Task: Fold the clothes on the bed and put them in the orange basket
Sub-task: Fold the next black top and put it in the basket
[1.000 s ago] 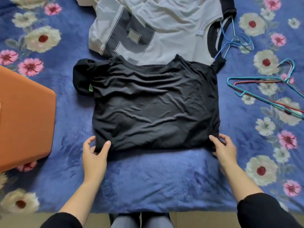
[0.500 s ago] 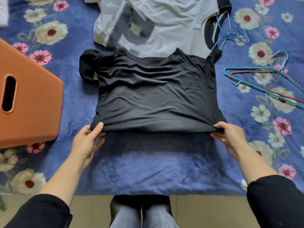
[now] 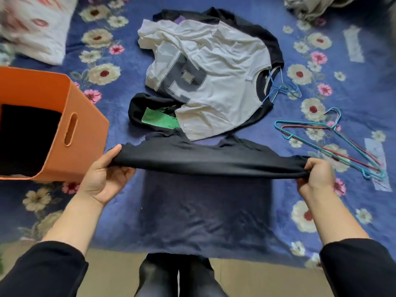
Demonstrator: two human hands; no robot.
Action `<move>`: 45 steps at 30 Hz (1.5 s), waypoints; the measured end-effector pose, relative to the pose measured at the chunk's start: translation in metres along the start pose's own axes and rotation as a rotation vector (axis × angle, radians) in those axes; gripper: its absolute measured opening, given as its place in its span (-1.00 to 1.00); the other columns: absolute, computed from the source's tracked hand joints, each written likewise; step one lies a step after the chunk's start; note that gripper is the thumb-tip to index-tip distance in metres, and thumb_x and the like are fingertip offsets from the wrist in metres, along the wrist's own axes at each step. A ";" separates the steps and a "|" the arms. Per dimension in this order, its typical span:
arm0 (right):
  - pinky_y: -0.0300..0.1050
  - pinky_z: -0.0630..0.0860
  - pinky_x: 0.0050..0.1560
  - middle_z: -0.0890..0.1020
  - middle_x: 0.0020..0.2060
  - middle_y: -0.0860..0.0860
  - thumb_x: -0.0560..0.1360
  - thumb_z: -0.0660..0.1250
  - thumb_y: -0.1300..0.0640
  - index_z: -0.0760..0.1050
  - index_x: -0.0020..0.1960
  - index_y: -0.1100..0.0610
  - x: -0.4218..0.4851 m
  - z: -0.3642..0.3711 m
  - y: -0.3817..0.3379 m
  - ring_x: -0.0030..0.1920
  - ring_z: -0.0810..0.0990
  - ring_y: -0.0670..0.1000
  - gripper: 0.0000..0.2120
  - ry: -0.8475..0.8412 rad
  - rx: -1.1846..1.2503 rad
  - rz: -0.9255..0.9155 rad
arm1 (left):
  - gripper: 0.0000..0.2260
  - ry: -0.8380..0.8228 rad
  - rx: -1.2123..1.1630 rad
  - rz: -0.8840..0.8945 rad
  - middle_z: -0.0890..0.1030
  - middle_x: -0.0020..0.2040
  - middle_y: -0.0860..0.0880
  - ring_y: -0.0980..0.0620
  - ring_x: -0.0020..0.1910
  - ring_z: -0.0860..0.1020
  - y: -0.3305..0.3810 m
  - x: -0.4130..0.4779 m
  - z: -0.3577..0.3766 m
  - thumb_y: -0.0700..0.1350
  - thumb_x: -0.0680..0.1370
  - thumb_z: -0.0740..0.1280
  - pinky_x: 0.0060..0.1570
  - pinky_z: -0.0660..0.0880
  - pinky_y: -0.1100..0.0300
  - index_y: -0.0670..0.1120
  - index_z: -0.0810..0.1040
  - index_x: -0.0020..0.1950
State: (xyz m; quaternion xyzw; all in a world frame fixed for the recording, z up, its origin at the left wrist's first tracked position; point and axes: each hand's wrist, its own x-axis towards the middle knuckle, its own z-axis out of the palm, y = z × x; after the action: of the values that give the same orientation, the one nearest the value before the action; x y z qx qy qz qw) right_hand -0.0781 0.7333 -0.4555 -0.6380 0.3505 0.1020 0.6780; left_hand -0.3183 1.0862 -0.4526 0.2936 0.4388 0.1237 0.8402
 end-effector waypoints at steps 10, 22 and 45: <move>-0.31 0.49 -0.51 0.38 -0.39 0.05 0.44 0.10 0.39 0.30 -0.30 0.13 -0.021 0.048 -0.087 -0.37 0.44 -0.03 -0.77 -0.116 0.017 -0.046 | -0.80 0.089 0.145 0.091 0.47 -0.34 0.02 0.05 -0.22 0.52 0.089 0.000 0.079 -0.11 0.54 0.32 -0.08 0.51 -0.11 -0.02 0.43 -0.28; -0.25 0.41 -0.48 0.37 -0.49 0.01 0.25 0.15 0.41 0.27 -0.37 0.10 -0.032 0.055 -0.092 -0.45 0.34 0.00 -0.77 -0.159 0.113 -0.234 | -0.65 -0.044 0.053 0.265 0.67 -0.12 0.02 0.05 -0.03 0.62 0.105 -0.004 0.079 -0.24 0.54 0.20 0.09 0.55 0.16 -0.03 0.68 -0.34; -0.10 0.23 -0.36 0.29 -0.44 0.10 0.24 0.24 0.36 0.35 -0.39 0.19 0.034 -0.084 0.159 -0.34 0.24 0.05 -0.89 0.157 -0.923 0.024 | -0.79 0.647 0.792 -0.159 0.55 -0.13 -0.19 -0.08 -0.21 0.50 -0.119 0.020 -0.119 -0.43 0.47 0.34 -0.24 0.52 0.18 -0.13 0.46 -0.16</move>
State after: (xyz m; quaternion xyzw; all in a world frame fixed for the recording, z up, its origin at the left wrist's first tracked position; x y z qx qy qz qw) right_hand -0.1759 0.6704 -0.5972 -0.8746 0.3261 0.2063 0.2936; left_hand -0.4096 1.0466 -0.5901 0.5017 0.7104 -0.0317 0.4925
